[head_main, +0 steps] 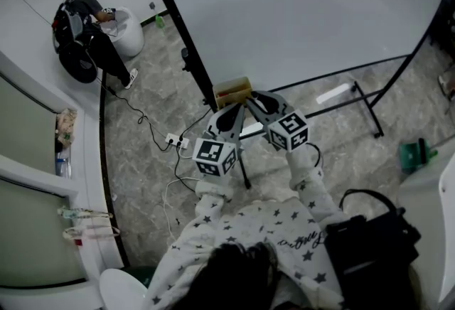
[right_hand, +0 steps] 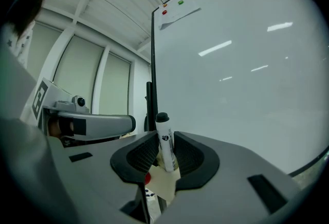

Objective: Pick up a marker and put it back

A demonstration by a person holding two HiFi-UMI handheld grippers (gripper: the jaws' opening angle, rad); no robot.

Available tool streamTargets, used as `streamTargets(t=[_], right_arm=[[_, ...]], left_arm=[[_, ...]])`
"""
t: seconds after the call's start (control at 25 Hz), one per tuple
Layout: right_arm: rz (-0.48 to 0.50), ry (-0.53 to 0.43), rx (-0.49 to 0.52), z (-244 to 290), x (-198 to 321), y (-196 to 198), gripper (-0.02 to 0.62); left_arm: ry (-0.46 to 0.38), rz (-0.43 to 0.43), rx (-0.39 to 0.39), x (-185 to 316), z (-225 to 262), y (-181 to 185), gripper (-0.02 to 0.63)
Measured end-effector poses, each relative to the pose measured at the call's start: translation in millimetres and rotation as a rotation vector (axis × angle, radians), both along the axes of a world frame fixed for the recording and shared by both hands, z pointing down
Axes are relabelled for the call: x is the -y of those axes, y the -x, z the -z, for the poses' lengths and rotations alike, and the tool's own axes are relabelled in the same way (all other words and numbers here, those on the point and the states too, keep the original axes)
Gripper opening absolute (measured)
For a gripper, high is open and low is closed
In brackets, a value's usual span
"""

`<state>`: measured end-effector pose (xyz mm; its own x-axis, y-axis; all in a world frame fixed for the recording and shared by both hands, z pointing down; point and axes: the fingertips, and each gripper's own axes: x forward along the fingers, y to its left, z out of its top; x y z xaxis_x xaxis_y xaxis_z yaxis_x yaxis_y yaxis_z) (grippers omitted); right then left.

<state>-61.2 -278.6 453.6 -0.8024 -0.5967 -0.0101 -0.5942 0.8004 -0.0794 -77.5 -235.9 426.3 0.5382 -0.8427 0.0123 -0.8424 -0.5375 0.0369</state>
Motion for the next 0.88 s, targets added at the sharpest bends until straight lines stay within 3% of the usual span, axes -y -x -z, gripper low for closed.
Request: streamTargets(t=[0.88], right_arm=[[0.059, -0.151, 0.035, 101.8, -29.7, -9.8, 0.083]], left_arm=[[-0.081, -0.04, 0.01, -8.2, 67.1, -1.0, 0.002]])
